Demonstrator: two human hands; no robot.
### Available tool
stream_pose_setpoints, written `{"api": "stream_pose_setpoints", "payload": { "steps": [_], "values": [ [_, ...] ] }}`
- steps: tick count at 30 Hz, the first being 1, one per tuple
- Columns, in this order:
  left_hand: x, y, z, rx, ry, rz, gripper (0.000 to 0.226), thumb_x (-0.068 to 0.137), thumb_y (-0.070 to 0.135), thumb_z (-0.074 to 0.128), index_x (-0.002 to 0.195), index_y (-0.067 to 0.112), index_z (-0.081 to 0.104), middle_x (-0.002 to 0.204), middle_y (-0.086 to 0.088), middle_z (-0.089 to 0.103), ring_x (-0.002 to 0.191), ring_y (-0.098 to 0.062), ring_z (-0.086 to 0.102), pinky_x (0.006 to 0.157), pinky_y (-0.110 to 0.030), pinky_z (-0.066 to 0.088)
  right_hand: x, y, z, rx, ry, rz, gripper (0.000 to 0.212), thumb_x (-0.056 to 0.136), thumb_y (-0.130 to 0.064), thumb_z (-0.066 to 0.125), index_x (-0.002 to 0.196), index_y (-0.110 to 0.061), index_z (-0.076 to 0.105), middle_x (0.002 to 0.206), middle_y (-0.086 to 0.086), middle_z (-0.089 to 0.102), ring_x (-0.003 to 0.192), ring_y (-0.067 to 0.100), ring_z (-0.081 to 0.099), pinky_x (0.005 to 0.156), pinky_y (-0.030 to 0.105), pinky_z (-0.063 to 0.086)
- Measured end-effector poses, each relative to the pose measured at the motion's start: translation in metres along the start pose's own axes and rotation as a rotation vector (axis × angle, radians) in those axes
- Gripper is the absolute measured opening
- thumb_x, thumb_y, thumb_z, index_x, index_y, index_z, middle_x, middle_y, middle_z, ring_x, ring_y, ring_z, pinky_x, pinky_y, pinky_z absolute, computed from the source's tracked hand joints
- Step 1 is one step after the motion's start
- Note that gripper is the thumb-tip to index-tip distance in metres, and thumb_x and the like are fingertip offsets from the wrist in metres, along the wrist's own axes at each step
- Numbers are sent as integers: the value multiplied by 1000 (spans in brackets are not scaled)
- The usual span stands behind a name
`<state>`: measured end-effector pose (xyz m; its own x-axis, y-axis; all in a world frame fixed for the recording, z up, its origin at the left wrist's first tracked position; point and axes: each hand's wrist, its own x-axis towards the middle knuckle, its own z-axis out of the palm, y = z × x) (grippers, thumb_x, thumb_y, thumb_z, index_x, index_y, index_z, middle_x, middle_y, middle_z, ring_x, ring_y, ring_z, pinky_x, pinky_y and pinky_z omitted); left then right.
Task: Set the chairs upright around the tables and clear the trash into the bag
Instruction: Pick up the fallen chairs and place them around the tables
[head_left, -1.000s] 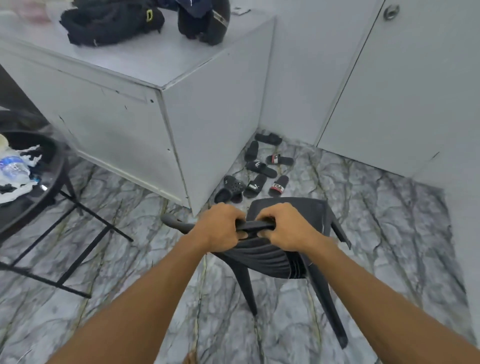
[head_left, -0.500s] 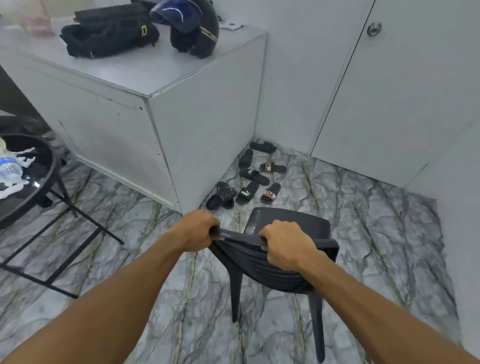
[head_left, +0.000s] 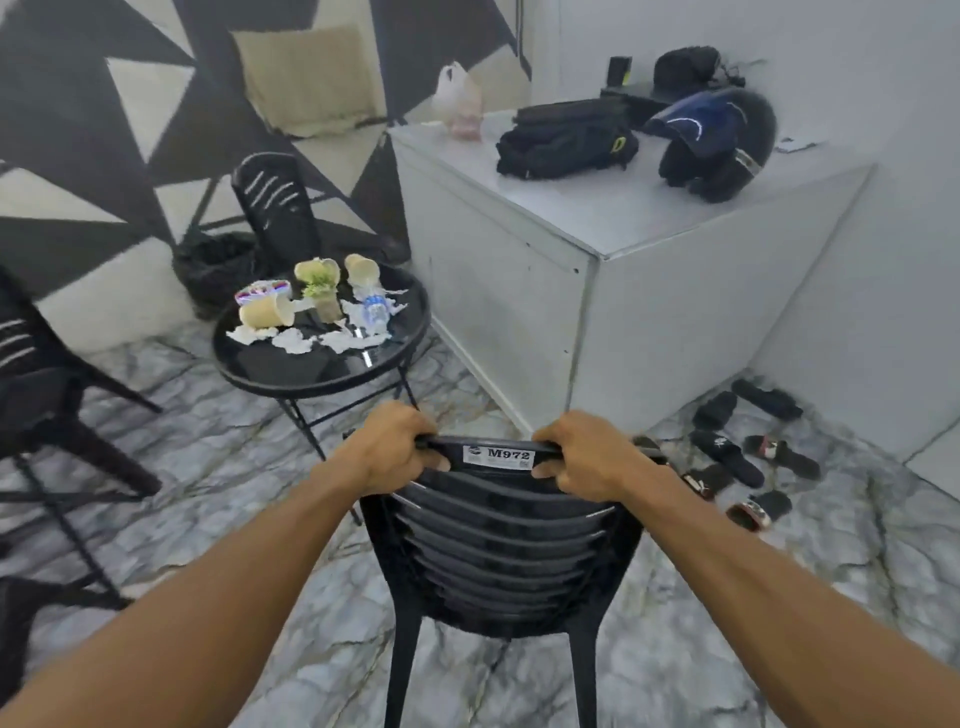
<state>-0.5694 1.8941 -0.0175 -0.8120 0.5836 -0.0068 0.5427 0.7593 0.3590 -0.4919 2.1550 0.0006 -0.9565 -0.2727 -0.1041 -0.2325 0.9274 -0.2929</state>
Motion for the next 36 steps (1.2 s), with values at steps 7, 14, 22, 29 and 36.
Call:
{"api": "stream_pose_setpoints", "payload": {
  "steps": [7, 14, 22, 29, 36],
  "values": [
    [-62, -93, 1, 15, 305, -109, 31, 78, 25, 82, 62, 17, 57, 51, 7, 49, 50, -16, 48, 51, -30, 34, 114, -59, 39, -62, -12, -206, 19, 88, -27, 66, 75, -18, 55, 80, 7, 66, 82, 28, 58, 67, 36, 42],
    [-66, -130, 64, 11, 394, -244, 22, 75, 17, 66, 61, 10, 51, 55, -3, 53, 51, -23, 50, 50, -29, 36, 169, -51, 95, -133, -124, -266, 6, 86, -12, 57, 85, -18, 58, 88, 13, 65, 89, 31, 57, 68, 35, 36],
    [-20, -144, 92, 90, 274, -441, 16, 80, 11, 64, 71, 14, 52, 61, -1, 56, 56, -23, 51, 52, -35, 36, 227, -4, 106, -66, -189, -395, 10, 88, -15, 57, 79, -10, 57, 79, 12, 66, 74, 29, 56, 68, 40, 47],
    [-12, -119, 90, 84, 149, -564, 9, 82, 13, 56, 74, 14, 59, 70, -2, 63, 69, -24, 57, 66, -38, 43, 226, 10, 104, -62, -220, -464, 7, 85, -18, 57, 81, -21, 61, 79, 1, 66, 74, 23, 53, 66, 35, 48],
    [0, -92, 109, 44, 226, -469, 13, 85, 9, 57, 72, 11, 56, 69, -5, 58, 68, -24, 49, 61, -41, 42, 227, 46, 97, -85, -212, -423, 10, 87, -18, 57, 85, -15, 67, 77, 6, 68, 77, 26, 58, 66, 35, 46]
  ]
}}
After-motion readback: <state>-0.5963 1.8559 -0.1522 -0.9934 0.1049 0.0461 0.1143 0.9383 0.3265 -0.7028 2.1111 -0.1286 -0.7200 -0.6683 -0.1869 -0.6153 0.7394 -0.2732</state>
